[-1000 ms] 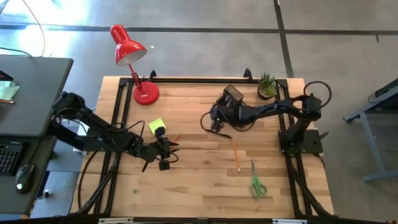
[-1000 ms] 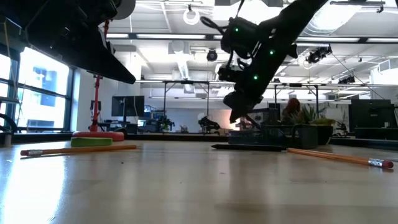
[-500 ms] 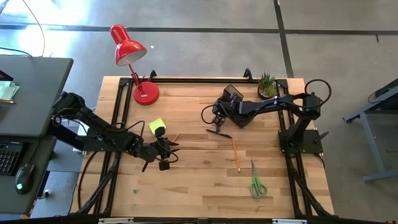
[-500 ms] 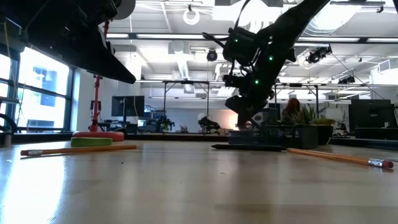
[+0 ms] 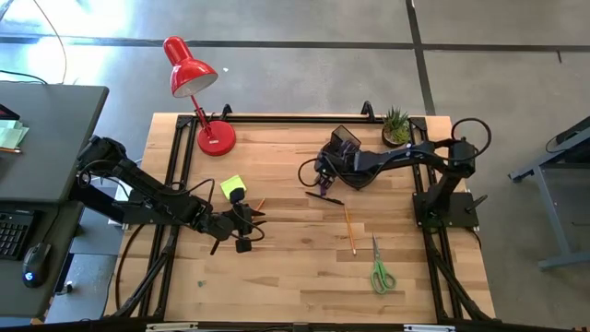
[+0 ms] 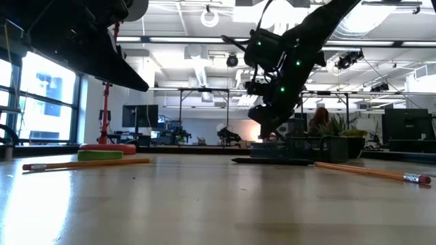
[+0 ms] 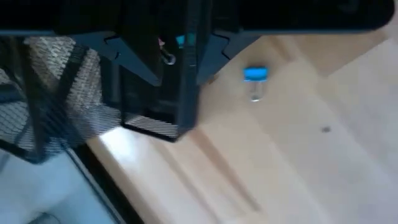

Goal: Pick and place office supplies into organizer
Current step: Put the right blue binder clip into the black desk organizer

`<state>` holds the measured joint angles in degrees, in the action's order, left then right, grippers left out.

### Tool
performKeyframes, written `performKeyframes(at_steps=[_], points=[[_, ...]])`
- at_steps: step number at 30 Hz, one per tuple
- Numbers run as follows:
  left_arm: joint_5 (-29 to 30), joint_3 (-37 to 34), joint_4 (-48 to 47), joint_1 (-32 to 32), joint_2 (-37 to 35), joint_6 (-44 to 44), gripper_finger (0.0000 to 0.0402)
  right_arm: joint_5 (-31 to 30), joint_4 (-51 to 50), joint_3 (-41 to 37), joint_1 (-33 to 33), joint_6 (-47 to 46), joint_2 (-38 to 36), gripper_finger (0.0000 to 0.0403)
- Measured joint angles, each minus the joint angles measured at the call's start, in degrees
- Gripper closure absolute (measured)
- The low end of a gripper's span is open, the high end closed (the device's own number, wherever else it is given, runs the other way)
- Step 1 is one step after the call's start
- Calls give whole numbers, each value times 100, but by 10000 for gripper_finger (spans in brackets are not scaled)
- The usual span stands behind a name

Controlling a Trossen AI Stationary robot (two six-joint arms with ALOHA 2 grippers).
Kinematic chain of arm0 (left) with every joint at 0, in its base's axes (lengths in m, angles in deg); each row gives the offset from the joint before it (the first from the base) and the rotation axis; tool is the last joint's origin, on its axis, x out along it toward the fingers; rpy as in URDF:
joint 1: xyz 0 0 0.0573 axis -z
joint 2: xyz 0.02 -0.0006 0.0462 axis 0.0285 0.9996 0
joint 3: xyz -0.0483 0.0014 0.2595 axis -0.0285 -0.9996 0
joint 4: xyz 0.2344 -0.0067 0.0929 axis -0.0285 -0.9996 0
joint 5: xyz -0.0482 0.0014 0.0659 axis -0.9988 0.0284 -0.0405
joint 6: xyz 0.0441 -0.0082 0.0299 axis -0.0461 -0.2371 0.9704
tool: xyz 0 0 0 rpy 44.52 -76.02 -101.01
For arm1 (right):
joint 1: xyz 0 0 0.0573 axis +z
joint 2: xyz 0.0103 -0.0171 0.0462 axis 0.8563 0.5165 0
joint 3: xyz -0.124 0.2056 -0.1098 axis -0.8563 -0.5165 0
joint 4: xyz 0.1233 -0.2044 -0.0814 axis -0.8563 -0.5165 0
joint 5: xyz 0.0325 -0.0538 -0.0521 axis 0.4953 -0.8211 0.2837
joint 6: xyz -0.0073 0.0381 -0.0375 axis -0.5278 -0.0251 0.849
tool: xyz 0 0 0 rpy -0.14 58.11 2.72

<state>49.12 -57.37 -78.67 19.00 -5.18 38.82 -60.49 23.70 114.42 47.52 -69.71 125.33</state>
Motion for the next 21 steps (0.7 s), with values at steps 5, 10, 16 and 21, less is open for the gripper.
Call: performKeyframes(at_steps=[5,10,16,21], points=[[0,0,2,1,0,0,316,1086,415,1,-12,-115,125,318],[-25,0,-9,-1,0,-2,316,1480,627,3,-5,-283,375,327],[-39,0,-35,-1,0,-2,316,1372,704,6,-145,-568,450,334],[-39,0,-27,2,0,-2,316,1384,856,6,-187,-698,489,321]])
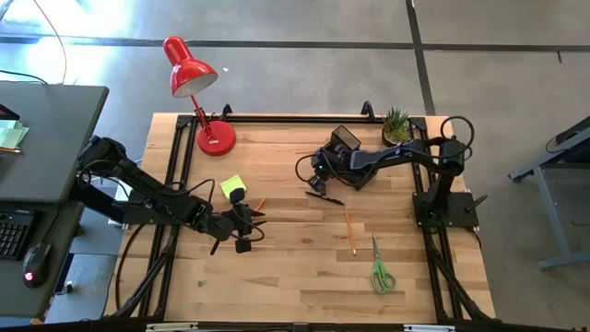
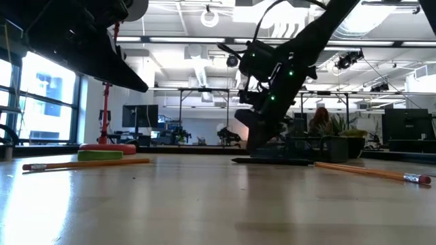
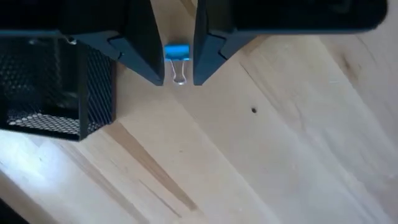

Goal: Pick and place office supplies into organizer
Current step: Put the right blue binder clip into the black desk organizer

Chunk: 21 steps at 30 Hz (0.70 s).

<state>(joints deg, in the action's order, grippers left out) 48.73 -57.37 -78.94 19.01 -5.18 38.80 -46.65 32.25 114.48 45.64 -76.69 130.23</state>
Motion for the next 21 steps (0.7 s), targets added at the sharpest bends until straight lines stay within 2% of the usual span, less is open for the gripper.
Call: performKeyframes(at_steps=[4,13,21], points=[[0,0,4,-2,0,0,316,172,30,0,0,-196,182,301],[-2,0,0,-2,0,0,316,84,185,20,4,-395,381,280],[-2,0,-2,-1,0,0,316,1342,1172,-11,180,-233,411,279]])
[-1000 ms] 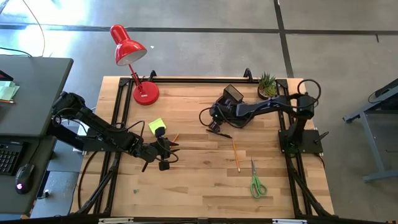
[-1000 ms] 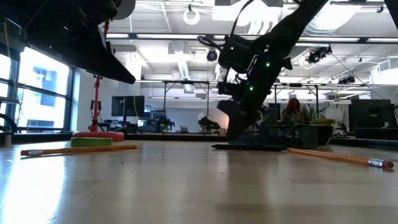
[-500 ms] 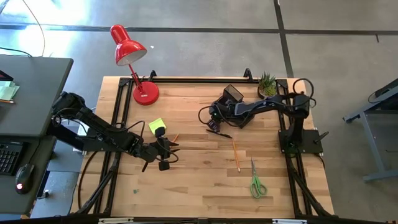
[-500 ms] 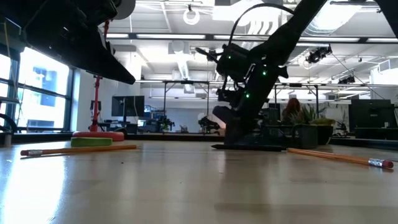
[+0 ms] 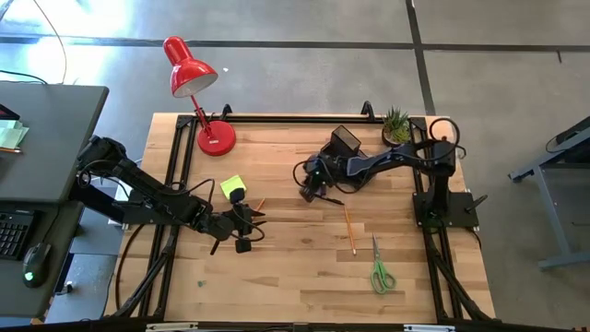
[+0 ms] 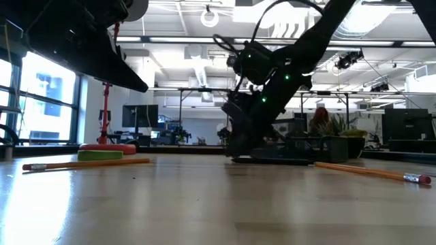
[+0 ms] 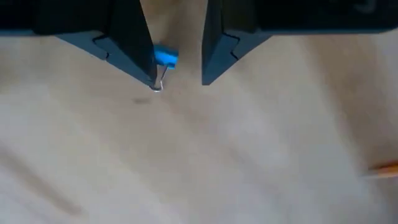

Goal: Pick and place office supplies into organizer
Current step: Put the right blue binder clip into the black desk organizer

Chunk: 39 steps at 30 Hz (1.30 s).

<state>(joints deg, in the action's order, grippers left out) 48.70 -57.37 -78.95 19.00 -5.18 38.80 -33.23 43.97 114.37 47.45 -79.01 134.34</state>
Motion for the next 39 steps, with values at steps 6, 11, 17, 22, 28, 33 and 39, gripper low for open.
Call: performKeyframes(at_steps=[6,11,17,22,28,33,39], points=[[0,0,-11,1,0,0,316,8,183,0,73,87,-48,279],[0,0,-11,-1,0,-1,316,14,137,0,73,-16,-48,279],[0,0,-9,-1,0,0,316,-33,-429,6,179,-507,-59,279],[0,0,-5,1,0,0,316,-457,-426,6,316,-461,-59,279],[0,0,-5,0,0,0,316,-603,-381,6,326,-250,-59,279],[0,0,-5,1,0,0,316,-1319,-44,6,323,402,-59,279],[0,0,32,1,0,0,316,-1775,799,7,160,1092,-64,279]])
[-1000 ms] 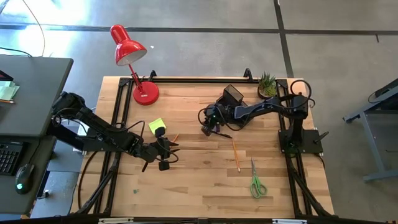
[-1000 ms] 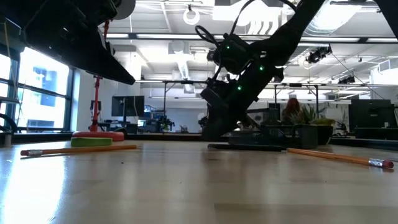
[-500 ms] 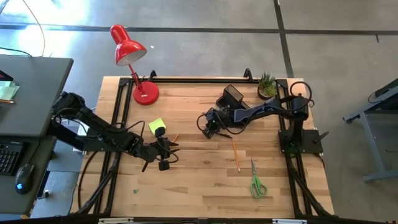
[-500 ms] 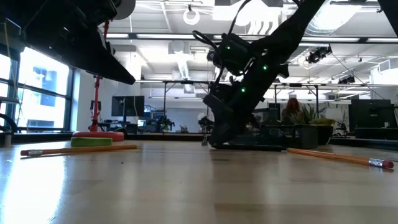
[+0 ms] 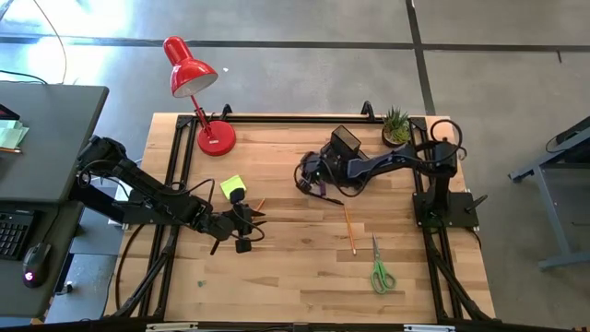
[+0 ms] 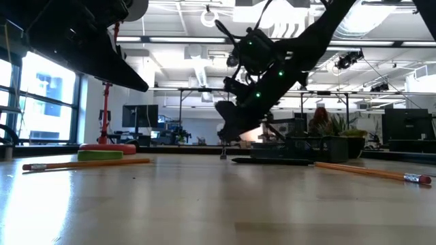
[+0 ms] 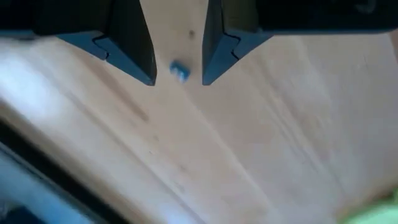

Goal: Pick and place office supplies into organizer
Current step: Put the right blue binder clip into the black desk organizer

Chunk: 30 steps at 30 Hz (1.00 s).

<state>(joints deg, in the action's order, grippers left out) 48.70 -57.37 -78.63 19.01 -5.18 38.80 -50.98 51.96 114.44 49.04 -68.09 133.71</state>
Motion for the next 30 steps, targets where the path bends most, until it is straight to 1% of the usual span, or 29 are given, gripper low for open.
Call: performKeyframes(at_steps=[3,5,7,9,11,16,18,20,23,26,30], points=[[0,0,-5,-1,0,0,316,748,-120,2,-124,651,-4,279],[0,0,-7,-2,0,0,316,1012,-504,2,-167,1307,-4,279],[2,0,-2,-2,0,0,316,928,-847,2,-164,1973,-4,279],[4,0,0,-2,0,0,316,675,-910,2,-165,2499,-4,279],[8,0,0,-2,0,0,316,534,-757,2,-169,2892,-4,279],[22,0,7,-2,0,70,316,537,-240,2,-173,3586,-4,279],[22,0,7,-2,0,72,316,640,-119,2,-199,3743,-4,279],[20,0,7,-2,0,72,316,875,-71,2,-273,3747,-4,279],[15,0,5,-2,0,74,316,1288,-162,2,-431,3577,-4,279],[6,0,7,-2,0,87,316,1450,-226,2,-589,3443,-4,279],[8,0,7,-2,0,90,316,1865,-217,2,-753,3447,-4,279]])
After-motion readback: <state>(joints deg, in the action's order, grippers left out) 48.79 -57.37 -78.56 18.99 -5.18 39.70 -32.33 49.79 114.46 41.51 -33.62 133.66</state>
